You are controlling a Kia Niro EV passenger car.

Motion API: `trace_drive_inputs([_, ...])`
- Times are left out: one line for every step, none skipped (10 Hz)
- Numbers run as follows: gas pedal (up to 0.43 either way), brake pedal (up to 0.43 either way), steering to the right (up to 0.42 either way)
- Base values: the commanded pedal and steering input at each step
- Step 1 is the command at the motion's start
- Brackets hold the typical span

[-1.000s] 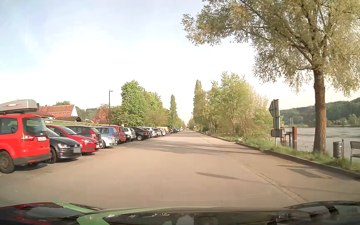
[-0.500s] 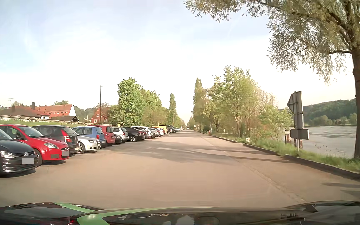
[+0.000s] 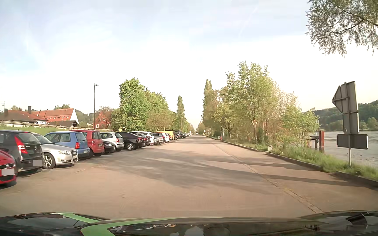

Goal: Follow the waypoints while adhering to traffic rules and regulations

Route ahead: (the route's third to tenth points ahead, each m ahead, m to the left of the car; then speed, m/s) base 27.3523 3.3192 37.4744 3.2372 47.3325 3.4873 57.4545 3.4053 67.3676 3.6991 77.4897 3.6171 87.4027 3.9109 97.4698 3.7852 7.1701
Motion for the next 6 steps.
trace_drive_inputs([0.118, 0.0, 0.0])
trace_drive_inputs([0.118, 0.0, 0.0])
trace_drive_inputs([0.118, 0.0, 0.0])
trace_drive_inputs([0.118, 0.0, 0.0])
trace_drive_inputs([0.118, 0.0, -0.001])
trace_drive_inputs([0.118, 0.0, 0.0])
